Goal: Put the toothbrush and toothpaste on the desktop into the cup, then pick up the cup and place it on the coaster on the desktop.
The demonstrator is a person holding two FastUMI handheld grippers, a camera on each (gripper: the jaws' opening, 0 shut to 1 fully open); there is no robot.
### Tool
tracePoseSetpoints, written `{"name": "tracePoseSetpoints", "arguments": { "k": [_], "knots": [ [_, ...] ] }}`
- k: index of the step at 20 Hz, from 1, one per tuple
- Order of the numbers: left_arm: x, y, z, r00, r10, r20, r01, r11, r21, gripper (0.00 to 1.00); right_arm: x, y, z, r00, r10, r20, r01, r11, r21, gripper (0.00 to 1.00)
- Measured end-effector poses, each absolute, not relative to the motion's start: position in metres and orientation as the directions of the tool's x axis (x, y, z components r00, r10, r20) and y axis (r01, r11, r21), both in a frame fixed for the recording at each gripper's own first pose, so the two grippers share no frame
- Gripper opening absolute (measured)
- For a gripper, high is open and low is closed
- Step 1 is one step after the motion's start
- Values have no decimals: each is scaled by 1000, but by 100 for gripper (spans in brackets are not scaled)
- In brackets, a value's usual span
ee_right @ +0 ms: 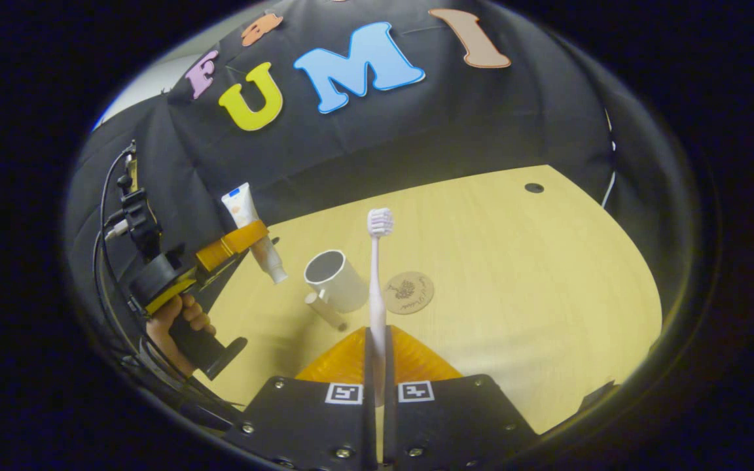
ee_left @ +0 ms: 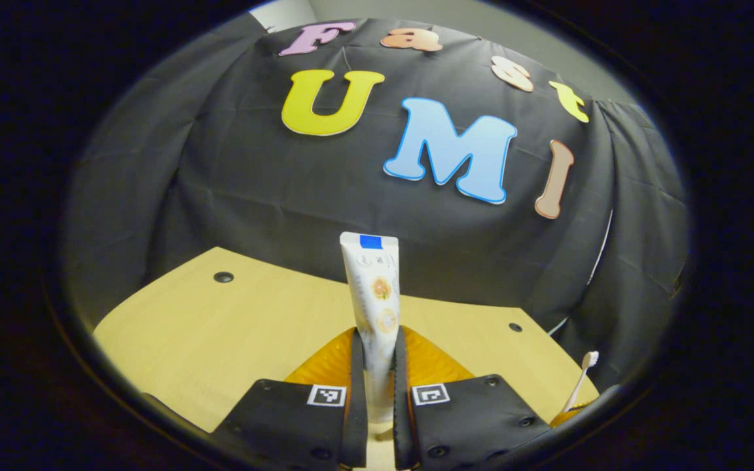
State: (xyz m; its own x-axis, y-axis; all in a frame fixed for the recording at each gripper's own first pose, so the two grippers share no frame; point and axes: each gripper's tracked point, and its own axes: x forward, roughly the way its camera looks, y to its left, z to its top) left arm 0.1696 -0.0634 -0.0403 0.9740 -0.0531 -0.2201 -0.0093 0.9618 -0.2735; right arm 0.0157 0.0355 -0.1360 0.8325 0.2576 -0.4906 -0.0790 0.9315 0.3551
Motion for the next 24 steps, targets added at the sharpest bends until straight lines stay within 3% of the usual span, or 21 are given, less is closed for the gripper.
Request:
{"name": "tracePoseSetpoints", "arguments": {
  "k": [6,13,15,21,24],
  "knots": [
    [212,-86,-56,975,-110,-195,54,961,-272,22,10,31,-141,833,217,-508,-40,941,335,5],
    [223,-104,-112,944,-143,-298,80,974,-213,23,8,34,-149,822,221,-525,-37,940,339,5],
    [220,-106,-123,932,-143,-332,82,978,-192,29,12,34,-148,822,226,-523,-37,937,348,5],
    [205,-116,-143,892,-180,-414,108,975,-192,33,24,38,-148,816,252,-521,-58,931,359,5],
    [203,-118,-134,897,-191,-398,128,976,-179,51,27,43,-143,815,268,-514,-83,931,355,5]
  ]
}}
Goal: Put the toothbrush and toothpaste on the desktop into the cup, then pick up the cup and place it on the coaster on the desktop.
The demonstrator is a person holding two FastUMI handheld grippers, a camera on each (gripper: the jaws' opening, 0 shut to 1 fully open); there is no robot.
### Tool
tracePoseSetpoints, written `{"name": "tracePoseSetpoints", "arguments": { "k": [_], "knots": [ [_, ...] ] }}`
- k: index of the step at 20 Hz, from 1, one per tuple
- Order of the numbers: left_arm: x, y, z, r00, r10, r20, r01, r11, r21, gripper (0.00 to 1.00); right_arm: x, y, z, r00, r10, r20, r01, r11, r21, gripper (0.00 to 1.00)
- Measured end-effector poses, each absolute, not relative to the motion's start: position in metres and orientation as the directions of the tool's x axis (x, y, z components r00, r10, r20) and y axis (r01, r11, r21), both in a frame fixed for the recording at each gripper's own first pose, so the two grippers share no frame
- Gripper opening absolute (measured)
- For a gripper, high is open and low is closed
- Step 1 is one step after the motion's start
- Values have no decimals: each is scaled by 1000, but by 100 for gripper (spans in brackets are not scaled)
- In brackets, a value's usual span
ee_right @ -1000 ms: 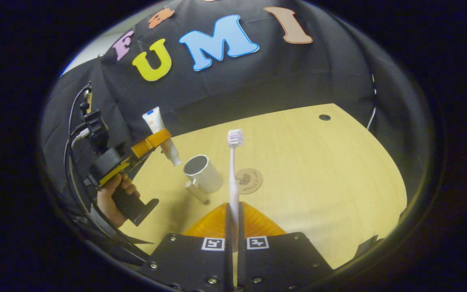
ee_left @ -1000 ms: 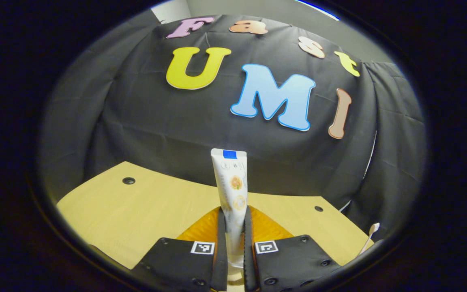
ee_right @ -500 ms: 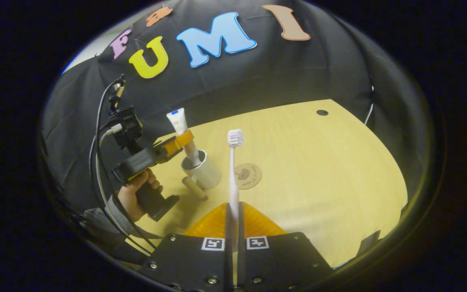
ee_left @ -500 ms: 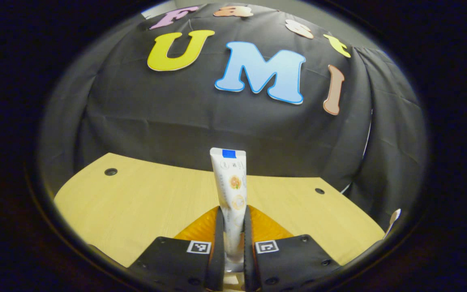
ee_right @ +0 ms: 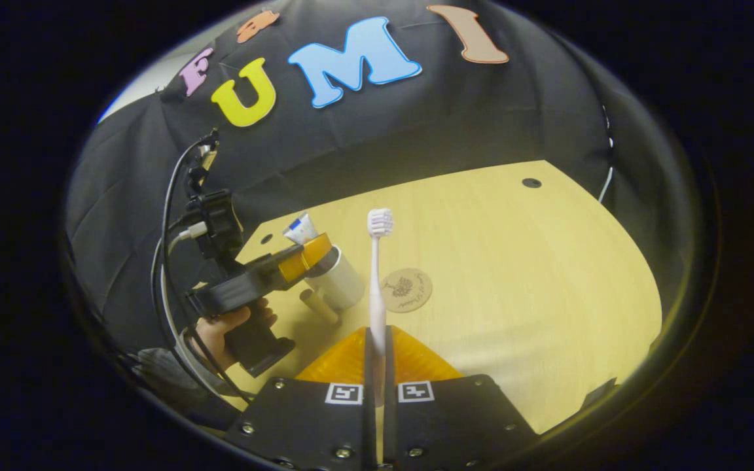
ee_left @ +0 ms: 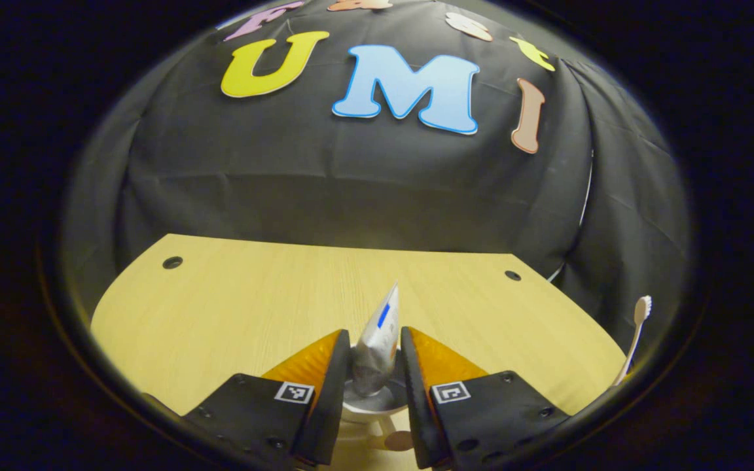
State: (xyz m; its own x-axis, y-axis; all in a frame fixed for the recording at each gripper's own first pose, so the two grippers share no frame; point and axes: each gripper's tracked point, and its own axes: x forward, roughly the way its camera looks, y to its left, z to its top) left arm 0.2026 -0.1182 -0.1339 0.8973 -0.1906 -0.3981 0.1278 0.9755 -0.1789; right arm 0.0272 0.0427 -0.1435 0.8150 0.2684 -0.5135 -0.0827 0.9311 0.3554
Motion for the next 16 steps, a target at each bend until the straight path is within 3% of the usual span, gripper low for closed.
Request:
{"name": "tracePoseSetpoints", "arguments": {
  "k": [2,3,4,6,7,8,9,14,16],
  "knots": [
    [200,-120,-135,893,-199,-404,134,974,-184,60,30,45,-141,817,279,-505,-96,929,358,5],
    [197,-120,-136,890,-204,-409,134,972,-193,77,32,46,-139,820,282,-499,-101,928,358,5],
    [194,-119,-136,889,-200,-412,125,971,-202,77,35,46,-137,822,285,-492,-108,928,357,5],
    [187,-115,-133,890,-197,-411,115,970,-216,93,43,47,-130,830,290,-477,-122,928,353,5],
    [182,-114,-131,889,-197,-413,112,969,-222,87,45,48,-127,833,295,-468,-132,927,350,5],
    [178,-113,-129,890,-195,-413,107,968,-227,92,50,49,-122,837,300,-457,-143,927,346,5],
    [172,-111,-125,892,-193,-408,104,968,-230,87,56,52,-117,842,306,-444,-158,927,341,5],
    [150,-96,-109,901,-174,-398,87,970,-225,96,83,75,-95,848,361,-388,-258,921,292,5],
    [138,-90,-111,891,-164,-423,77,973,-216,90,93,87,-86,846,388,-365,-306,915,263,5]
  ]
}}
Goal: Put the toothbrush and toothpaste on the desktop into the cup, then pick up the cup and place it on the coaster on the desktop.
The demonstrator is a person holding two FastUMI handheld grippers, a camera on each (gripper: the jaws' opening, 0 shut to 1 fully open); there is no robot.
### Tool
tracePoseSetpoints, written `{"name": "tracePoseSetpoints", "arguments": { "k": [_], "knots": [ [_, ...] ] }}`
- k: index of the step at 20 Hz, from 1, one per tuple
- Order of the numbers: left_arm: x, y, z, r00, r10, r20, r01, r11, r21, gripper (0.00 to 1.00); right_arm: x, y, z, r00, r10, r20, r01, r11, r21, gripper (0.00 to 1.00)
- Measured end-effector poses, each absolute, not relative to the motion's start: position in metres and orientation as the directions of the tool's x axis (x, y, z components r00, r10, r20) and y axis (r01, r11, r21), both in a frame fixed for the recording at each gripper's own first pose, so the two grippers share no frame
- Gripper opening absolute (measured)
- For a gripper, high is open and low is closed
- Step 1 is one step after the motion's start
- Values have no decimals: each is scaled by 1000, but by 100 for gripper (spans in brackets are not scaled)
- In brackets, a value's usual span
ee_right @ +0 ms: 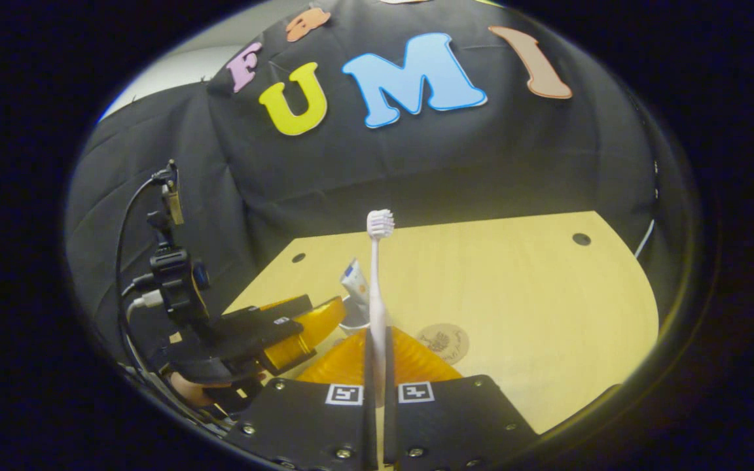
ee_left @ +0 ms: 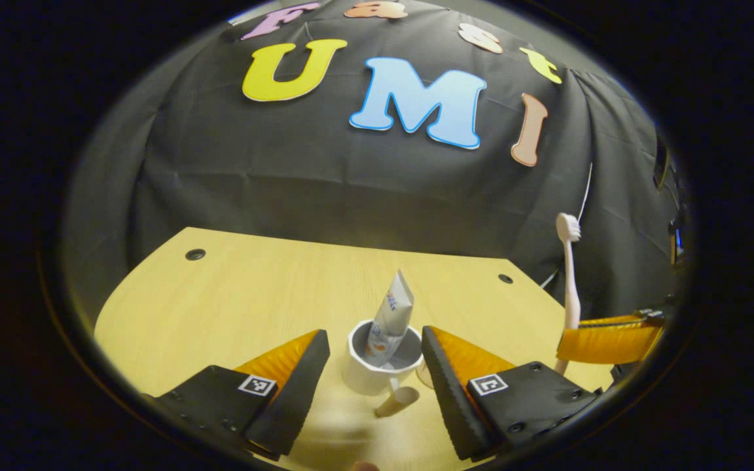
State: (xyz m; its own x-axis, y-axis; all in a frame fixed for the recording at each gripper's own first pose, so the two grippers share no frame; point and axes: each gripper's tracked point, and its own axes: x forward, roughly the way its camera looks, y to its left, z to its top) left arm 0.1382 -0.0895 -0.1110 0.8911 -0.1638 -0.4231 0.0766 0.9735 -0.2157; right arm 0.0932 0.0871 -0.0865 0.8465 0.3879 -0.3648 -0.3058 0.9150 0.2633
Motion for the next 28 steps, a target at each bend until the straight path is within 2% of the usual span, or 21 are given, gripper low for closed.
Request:
{"name": "tracePoseSetpoints", "arguments": {
  "k": [1,2,3,4,5,6,7,8,10,11,12,13,14,15,16,17,20,21,28],
  "knots": [
    [133,-87,-110,886,-163,-435,72,973,-219,87,98,95,-83,844,403,-353,-330,910,251,5],
    [127,-86,-110,881,-164,-445,66,971,-228,92,103,101,-79,842,417,-342,-352,906,237,5],
    [122,-85,-109,876,-169,-451,63,969,-240,88,108,107,-75,841,426,-335,-370,903,220,5],
    [117,-82,-109,874,-166,-456,54,967,-249,92,119,112,-71,839,435,-328,-386,899,205,5],
    [112,-80,-109,871,-165,-463,44,965,-260,88,124,119,-69,837,444,-319,-401,895,195,5],
    [106,-77,-110,867,-165,-470,35,962,-272,96,130,123,-67,835,455,-309,-414,890,189,5],
    [102,-75,-111,864,-166,-476,26,958,-287,96,135,130,-65,833,465,-300,-426,885,189,5],
    [96,-73,-113,860,-167,-482,17,954,-300,92,140,135,-64,831,473,-291,-435,881,189,5],
    [86,-67,-117,852,-162,-498,-3,950,-313,92,153,143,-58,834,483,-267,-447,875,186,5],
    [81,-64,-120,848,-160,-506,-12,948,-319,88,159,148,-56,834,490,-254,-455,871,184,5],
    [76,-61,-122,843,-161,-513,-19,945,-328,88,165,153,-54,836,493,-242,-460,869,182,5],
    [72,-59,-127,835,-164,-524,-26,941,-336,92,171,158,-53,836,498,-231,-467,866,179,5],
    [68,-56,-131,829,-163,-535,-33,941,-338,88,178,162,-52,838,497,-223,-468,867,174,5],
    [65,-53,-134,823,-158,-545,-41,941,-336,88,179,167,-54,841,495,-217,-468,868,166,5],
    [62,-49,-137,819,-156,-552,-48,940,-337,93,186,172,-53,844,493,-211,-469,869,156,5],
    [60,-48,-140,815,-155,-558,-55,939,-341,88,192,176,-55,846,491,-210,-469,871,147,5],
    [58,-43,-141,810,-153,-566,-69,934,-351,93,204,183,-62,855,474,-212,-459,881,116,5],
    [58,-43,-141,809,-149,-568,-73,934,-350,88,207,184,-67,858,463,-225,-451,886,104,5],
    [59,-46,-142,804,-154,-574,-78,930,-359,88,210,178,-81,861,432,-267,-426,901,85,9]
  ]
}}
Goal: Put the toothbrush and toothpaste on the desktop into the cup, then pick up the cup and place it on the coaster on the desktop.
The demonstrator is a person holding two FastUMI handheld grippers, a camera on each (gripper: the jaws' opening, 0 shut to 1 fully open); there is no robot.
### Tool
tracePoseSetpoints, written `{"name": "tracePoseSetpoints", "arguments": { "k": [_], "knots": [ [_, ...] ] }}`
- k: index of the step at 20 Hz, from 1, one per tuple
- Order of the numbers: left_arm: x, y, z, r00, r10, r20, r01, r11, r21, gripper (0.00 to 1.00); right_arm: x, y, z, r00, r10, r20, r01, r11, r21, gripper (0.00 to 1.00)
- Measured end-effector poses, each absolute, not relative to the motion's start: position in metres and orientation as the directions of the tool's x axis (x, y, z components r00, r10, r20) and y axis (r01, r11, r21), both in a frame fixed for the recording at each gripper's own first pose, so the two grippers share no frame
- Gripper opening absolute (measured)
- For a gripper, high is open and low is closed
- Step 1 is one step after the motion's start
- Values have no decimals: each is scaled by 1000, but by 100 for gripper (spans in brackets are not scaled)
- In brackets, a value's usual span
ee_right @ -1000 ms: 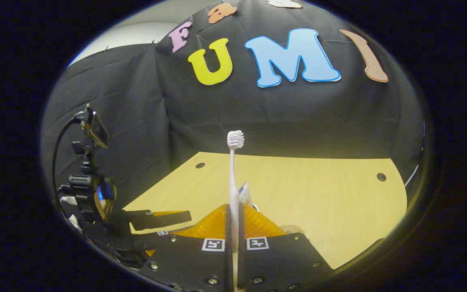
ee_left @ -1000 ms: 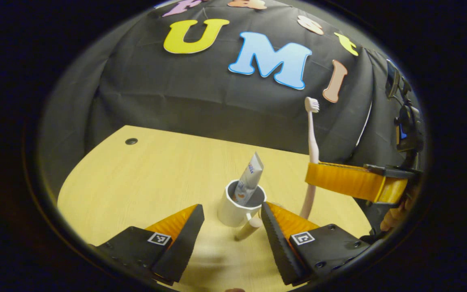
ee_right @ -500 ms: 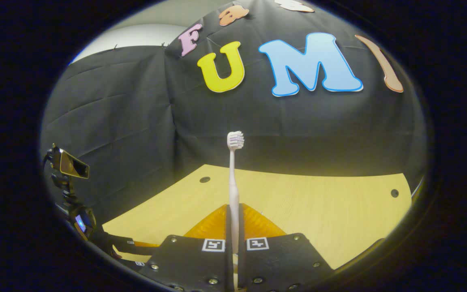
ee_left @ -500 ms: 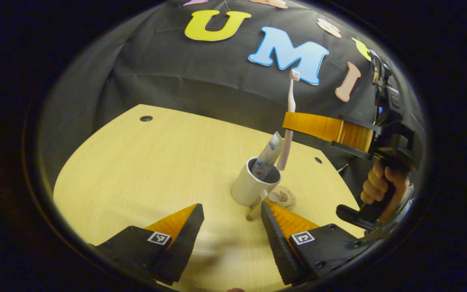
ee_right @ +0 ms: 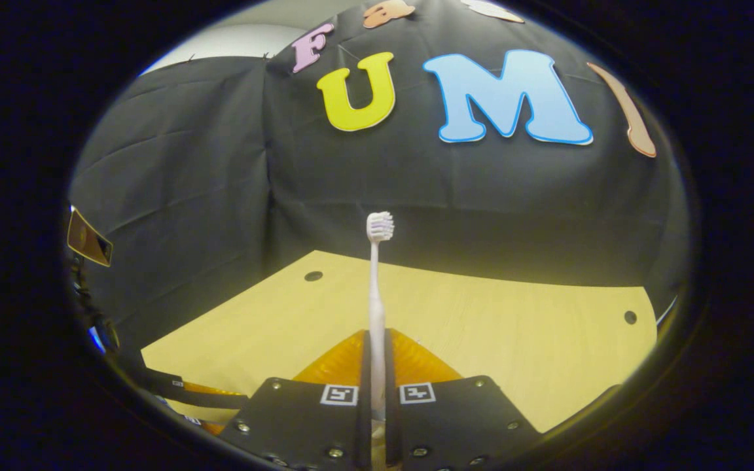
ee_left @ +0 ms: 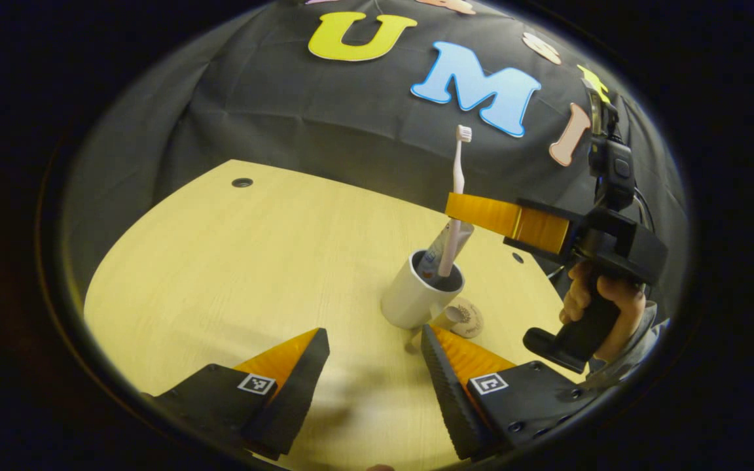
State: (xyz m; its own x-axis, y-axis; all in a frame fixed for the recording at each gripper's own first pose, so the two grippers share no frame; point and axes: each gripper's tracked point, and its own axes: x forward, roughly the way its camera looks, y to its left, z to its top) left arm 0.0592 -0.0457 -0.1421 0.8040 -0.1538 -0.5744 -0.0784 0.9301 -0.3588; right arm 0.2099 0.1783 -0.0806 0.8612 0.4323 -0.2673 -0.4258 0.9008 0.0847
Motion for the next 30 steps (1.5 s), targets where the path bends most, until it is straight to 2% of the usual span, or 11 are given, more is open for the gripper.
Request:
{"name": "tracePoseSetpoints", "arguments": {
  "k": [4,7,10,14,15,16,21,22,26,28,30],
  "knots": [
    [59,-47,-143,801,-161,-577,-73,930,-361,88,207,178,-79,857,437,-274,-429,899,91,27],
    [60,-47,-143,800,-160,-578,-70,932,-356,88,205,176,-75,863,430,-265,-424,902,83,76],
    [59,-48,-143,799,-161,-580,-67,934,-352,88,203,170,-71,877,407,-257,-408,911,51,78],
    [59,-51,-142,796,-171,-581,-62,932,-358,93,193,158,-59,885,399,-241,-395,916,69,78],
    [61,-56,-141,793,-175,-584,-61,930,-361,97,192,155,-57,887,397,-237,-391,918,72,78],
    [63,-59,-140,791,-179,-585,-59,930,-364,93,189,151,-53,889,393,-234,-387,919,76,78],
    [63,-71,-142,774,-207,-599,-33,931,-364,93,178,123,-39,906,361,-220,-348,932,97,78],
    [65,-78,-141,768,-215,-604,-27,930,-366,88,176,117,-36,909,355,-218,-341,935,100,78],
    [74,-98,-147,734,-245,-634,-9,929,-370,97,165,88,-31,923,318,-218,-302,948,103,78],
    [80,-105,-153,713,-252,-655,-1,933,-359,88,159,71,-30,932,293,-215,-279,956,94,78],
    [88,-111,-160,689,-261,-676,2,933,-359,93,153,53,-31,940,265,-217,-251,964,89,78]
  ]
}}
